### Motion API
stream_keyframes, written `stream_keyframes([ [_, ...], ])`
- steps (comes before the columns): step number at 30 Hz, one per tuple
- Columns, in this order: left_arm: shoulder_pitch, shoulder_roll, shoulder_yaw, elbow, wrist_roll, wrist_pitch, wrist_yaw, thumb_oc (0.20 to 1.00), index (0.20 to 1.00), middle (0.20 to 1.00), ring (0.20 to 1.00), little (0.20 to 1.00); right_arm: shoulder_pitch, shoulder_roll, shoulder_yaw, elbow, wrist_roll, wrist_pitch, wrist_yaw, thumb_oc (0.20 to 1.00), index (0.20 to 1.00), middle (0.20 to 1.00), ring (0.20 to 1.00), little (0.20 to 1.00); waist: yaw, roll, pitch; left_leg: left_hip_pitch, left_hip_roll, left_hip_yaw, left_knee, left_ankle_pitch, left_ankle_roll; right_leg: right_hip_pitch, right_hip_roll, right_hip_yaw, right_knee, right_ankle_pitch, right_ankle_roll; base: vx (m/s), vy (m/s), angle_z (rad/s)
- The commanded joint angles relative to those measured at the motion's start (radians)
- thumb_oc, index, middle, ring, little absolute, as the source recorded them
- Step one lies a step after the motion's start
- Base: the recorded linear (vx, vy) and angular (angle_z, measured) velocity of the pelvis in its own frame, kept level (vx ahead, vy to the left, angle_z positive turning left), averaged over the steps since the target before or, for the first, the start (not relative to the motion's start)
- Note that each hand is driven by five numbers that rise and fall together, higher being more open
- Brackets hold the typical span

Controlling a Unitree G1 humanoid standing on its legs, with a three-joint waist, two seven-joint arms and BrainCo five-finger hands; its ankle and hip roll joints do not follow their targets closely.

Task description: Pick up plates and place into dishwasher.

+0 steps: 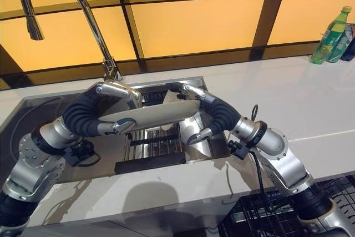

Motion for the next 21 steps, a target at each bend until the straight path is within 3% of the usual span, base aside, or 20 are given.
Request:
stream_keyframes([
  [1,-0.107,0.031,-0.033,0.046,-0.096,-0.017,-0.011,0.200,0.200,0.200,0.200,0.200,-0.074,-0.020,0.023,-0.022,0.008,-0.044,0.003,1.000,1.000,1.000,1.000,1.000,0.032,-0.056,-0.081,-0.025,-0.035,-0.032,0.051,-0.108,0.021,-0.039,-0.057,-0.059,-0.026,0.048,0.086,0.00,0.000,0.00],
  [7,-0.092,0.031,-0.001,0.058,-0.164,0.009,-0.082,0.200,0.200,0.200,0.200,0.200,-0.057,-0.021,-0.023,-0.001,-0.033,-0.058,-0.012,1.000,1.000,1.000,1.000,1.000,0.033,-0.055,-0.084,-0.028,-0.039,-0.034,0.059,-0.113,0.025,-0.041,-0.062,-0.062,-0.020,0.047,0.086,0.00,0.000,0.00],
  [15,-0.097,0.011,-0.003,0.048,-0.333,0.082,-0.237,0.200,0.200,0.200,0.200,0.200,-0.063,-0.028,-0.065,0.057,-0.141,-0.049,-0.114,1.000,1.000,1.000,1.000,1.000,0.028,-0.052,-0.085,-0.026,-0.043,-0.032,0.063,-0.119,0.029,-0.041,-0.063,-0.056,-0.018,0.049,0.086,0.00,0.000,0.00],
  [21,-0.108,-0.017,0.006,0.046,-0.328,0.079,-0.241,0.200,0.200,0.200,0.200,0.200,-0.044,0.000,-0.068,0.040,-0.126,-0.034,-0.057,1.000,1.000,1.000,1.000,1.000,0.024,-0.050,-0.088,-0.027,-0.045,-0.037,0.060,-0.118,0.031,-0.046,-0.061,-0.048,-0.011,0.046,0.085,0.00,0.000,0.00],
])
